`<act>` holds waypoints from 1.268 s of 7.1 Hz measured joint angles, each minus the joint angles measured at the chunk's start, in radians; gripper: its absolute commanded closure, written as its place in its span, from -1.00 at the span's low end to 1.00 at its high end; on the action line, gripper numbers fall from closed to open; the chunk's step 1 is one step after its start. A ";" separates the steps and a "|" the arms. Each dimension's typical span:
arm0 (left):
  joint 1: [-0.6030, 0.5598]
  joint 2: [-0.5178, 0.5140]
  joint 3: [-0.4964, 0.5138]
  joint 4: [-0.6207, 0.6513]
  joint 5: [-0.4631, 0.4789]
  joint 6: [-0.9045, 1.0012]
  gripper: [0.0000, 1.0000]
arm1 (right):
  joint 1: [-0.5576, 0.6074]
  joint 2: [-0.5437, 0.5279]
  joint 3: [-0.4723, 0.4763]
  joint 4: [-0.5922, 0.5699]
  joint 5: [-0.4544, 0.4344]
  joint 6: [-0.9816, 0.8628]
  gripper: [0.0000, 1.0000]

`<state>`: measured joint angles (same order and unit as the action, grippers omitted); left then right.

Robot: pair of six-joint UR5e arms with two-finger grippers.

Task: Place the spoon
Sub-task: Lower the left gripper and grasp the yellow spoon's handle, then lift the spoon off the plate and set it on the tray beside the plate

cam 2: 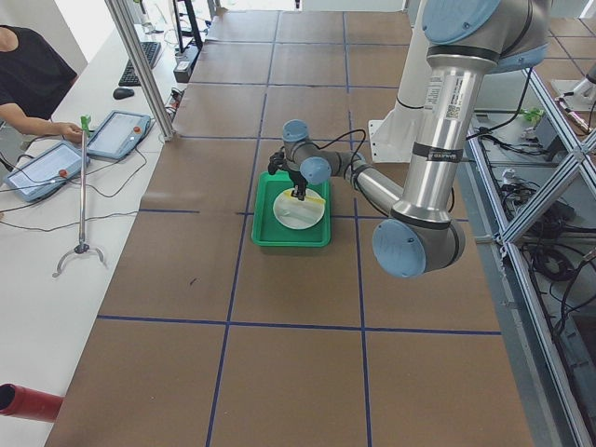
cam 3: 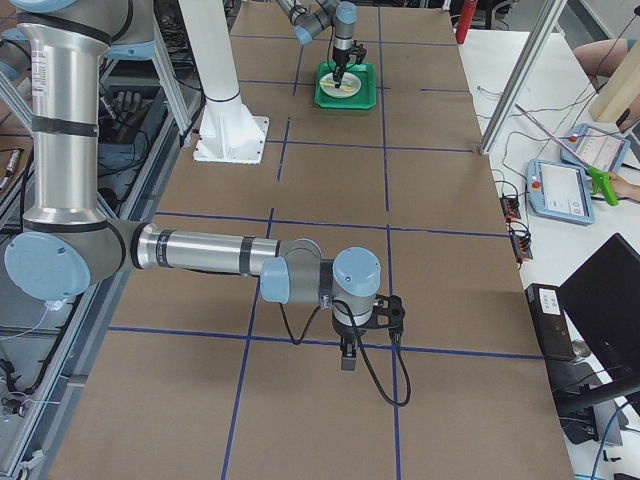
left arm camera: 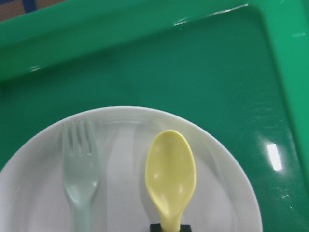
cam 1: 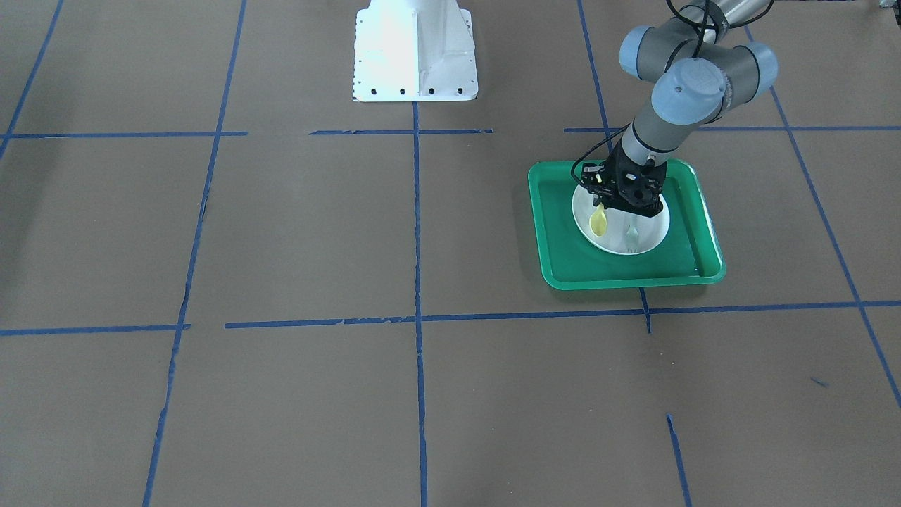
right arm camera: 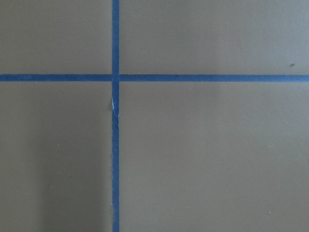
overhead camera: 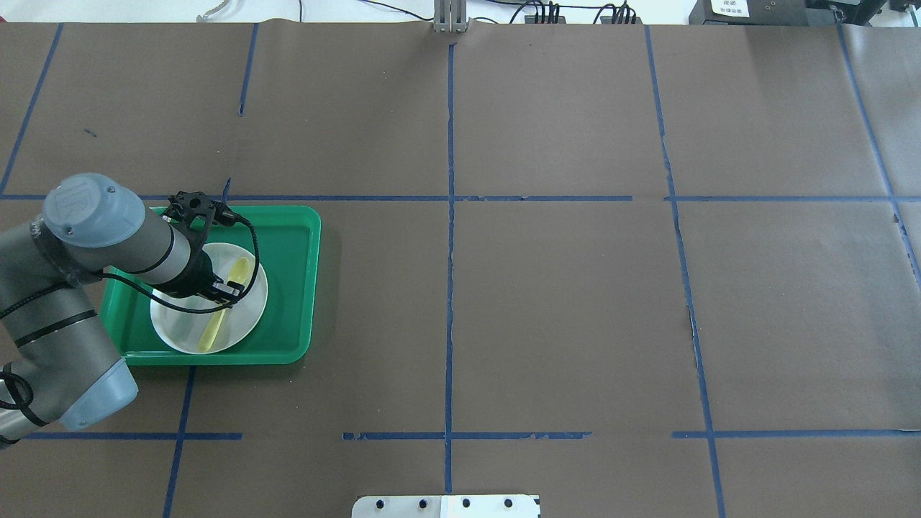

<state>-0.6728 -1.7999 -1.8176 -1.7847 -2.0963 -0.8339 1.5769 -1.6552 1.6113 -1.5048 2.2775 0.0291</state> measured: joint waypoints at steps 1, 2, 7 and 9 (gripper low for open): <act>-0.005 -0.025 -0.008 0.034 -0.004 -0.087 1.00 | 0.000 0.000 0.000 0.000 0.000 0.000 -1.00; -0.006 -0.050 -0.005 0.048 -0.003 -0.182 1.00 | 0.000 0.000 0.000 0.000 0.000 0.000 -1.00; 0.001 -0.168 0.126 0.045 0.016 -0.360 1.00 | 0.000 0.000 0.000 0.000 0.000 0.000 -1.00; 0.006 -0.186 0.163 0.008 0.030 -0.360 1.00 | 0.000 0.000 0.000 0.000 0.000 0.000 -1.00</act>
<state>-0.6665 -1.9864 -1.6542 -1.7772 -2.0664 -1.1941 1.5769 -1.6552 1.6117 -1.5048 2.2777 0.0291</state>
